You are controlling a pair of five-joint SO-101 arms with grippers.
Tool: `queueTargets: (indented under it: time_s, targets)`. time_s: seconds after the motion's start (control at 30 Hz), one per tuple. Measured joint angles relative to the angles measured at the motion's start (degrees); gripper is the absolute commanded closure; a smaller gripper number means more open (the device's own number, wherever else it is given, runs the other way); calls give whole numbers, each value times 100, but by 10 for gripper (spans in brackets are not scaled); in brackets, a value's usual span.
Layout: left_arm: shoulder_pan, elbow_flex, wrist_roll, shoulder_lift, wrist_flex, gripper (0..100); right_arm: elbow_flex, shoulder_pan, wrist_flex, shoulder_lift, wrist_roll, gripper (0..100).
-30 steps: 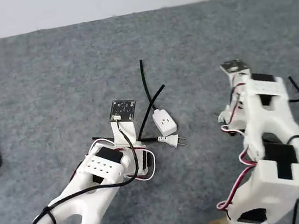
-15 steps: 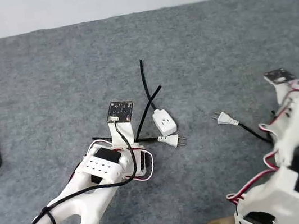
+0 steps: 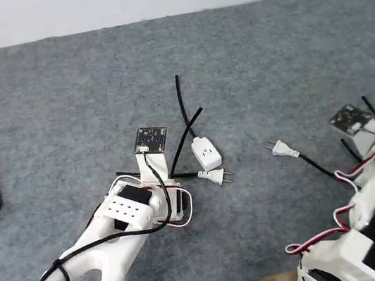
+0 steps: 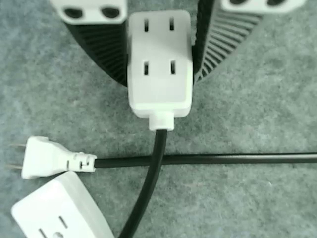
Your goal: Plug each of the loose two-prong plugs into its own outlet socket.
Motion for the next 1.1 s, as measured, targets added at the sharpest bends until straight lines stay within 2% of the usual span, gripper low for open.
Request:
queueTargets:
  time_s: [0.23,0.37,0.47,0.77,0.83,1.0,1.1]
  targets:
    - [-35,0,0,-79,0,985,457,141,-1213,-9,431,931]
    - [-167,9,0,-88,-53,985,492,149,-1310,-9,598,940]
    - [-185,18,0,-88,-132,985,571,149,-1336,-9,651,992]
    - [-202,18,0,-88,-149,985,774,149,-1354,-35,1011,975]
    - [-202,18,0,-88,-149,985,774,149,-1354,-35,1020,961]
    - [-202,18,0,-88,-149,985,774,149,-1354,-35,1020,832]
    - [-211,18,0,-88,-149,985,774,149,-1354,-35,1020,857]
